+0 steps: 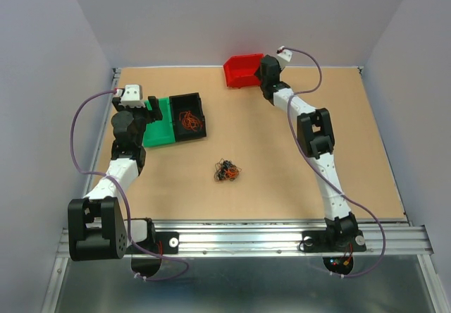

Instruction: Untangle the cables

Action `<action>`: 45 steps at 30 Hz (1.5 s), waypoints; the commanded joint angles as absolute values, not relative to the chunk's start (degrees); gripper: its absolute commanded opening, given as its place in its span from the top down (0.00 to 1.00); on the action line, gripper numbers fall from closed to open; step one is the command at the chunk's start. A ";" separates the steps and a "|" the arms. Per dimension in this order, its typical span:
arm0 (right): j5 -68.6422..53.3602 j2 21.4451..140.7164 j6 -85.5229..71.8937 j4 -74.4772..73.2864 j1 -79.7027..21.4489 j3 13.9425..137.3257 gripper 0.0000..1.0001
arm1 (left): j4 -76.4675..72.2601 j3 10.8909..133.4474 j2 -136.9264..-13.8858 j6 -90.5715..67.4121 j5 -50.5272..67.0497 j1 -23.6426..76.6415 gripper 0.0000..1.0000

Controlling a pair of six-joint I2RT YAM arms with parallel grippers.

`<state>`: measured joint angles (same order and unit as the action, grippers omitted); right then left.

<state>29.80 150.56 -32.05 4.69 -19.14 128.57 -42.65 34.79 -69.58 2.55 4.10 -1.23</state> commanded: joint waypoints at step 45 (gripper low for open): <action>3.16 94.14 -22.23 3.25 -16.35 59.50 0.64 | -46.23 33.84 -64.60 5.80 10.46 -0.17 0.12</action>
